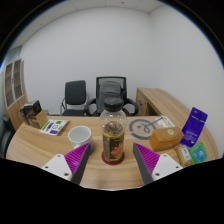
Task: Pour water
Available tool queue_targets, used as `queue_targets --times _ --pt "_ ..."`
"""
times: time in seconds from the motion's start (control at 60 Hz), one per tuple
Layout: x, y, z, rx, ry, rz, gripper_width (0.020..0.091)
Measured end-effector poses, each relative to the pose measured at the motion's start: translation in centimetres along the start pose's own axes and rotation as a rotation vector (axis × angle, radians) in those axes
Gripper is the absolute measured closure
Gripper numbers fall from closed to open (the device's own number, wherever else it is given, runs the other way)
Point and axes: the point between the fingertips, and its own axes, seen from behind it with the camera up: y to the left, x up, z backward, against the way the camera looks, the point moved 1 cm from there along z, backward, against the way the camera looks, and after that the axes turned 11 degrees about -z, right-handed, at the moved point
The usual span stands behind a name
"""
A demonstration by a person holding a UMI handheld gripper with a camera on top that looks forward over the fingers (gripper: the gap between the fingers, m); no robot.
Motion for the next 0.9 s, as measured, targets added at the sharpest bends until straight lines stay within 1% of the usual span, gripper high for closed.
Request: queue_targets --times 0.15,0.283,0.383,0.433,0.583,0.683,0.9 --pt "-1.3 1.6 8.5 -0.069 0.049 -0.018 0.0243" --pt "-2.7 3.8 15.7 -0.120 0.053 -0.009 0.0245" --pt "-4.5 5.6 20.0 -0.142 0.069 -0.015 0.0247" --pt "-4.9 6.5 21.7 -0.156 0.064 -0.008 0.0248" --pt "-6.6 7.7 24.9 -0.219 0.053 0.041 0.0245" --pt "-7.5 8.9 26.0 -0.215 0.065 0.018 0.0249" --pt "-7.4 10.4 27.2 -0.210 0.046 0.050 0.0248"
